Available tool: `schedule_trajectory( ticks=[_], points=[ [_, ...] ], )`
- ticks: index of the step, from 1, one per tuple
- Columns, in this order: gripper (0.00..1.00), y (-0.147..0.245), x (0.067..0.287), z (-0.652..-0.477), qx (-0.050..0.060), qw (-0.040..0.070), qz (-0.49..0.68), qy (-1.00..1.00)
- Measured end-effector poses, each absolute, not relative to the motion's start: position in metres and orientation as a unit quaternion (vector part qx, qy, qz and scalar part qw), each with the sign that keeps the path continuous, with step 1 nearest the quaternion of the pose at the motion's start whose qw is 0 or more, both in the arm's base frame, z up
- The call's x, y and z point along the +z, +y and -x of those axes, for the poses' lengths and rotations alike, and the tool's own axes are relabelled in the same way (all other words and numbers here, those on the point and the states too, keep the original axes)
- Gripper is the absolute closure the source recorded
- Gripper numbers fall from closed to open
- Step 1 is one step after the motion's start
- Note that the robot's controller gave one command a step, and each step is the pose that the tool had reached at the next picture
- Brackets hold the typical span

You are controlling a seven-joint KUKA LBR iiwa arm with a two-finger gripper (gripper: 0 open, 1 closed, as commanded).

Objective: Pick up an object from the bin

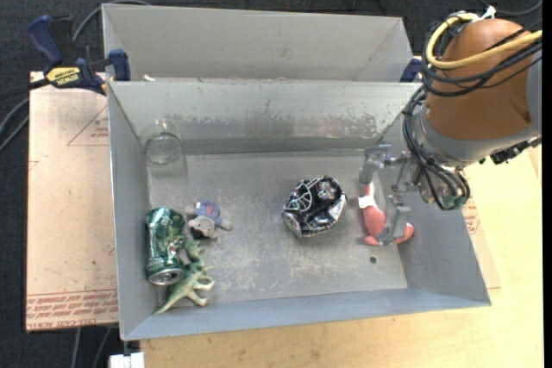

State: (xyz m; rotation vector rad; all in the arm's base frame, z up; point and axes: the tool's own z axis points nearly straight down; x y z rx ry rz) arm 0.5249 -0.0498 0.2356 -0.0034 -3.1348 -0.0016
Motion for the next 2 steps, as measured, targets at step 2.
schedule_trajectory(
  ticks=[2],
  points=[
    [0.0, -0.019, 0.16, -0.522, -0.001, 0.0, 0.029, -1.0]
  ],
)
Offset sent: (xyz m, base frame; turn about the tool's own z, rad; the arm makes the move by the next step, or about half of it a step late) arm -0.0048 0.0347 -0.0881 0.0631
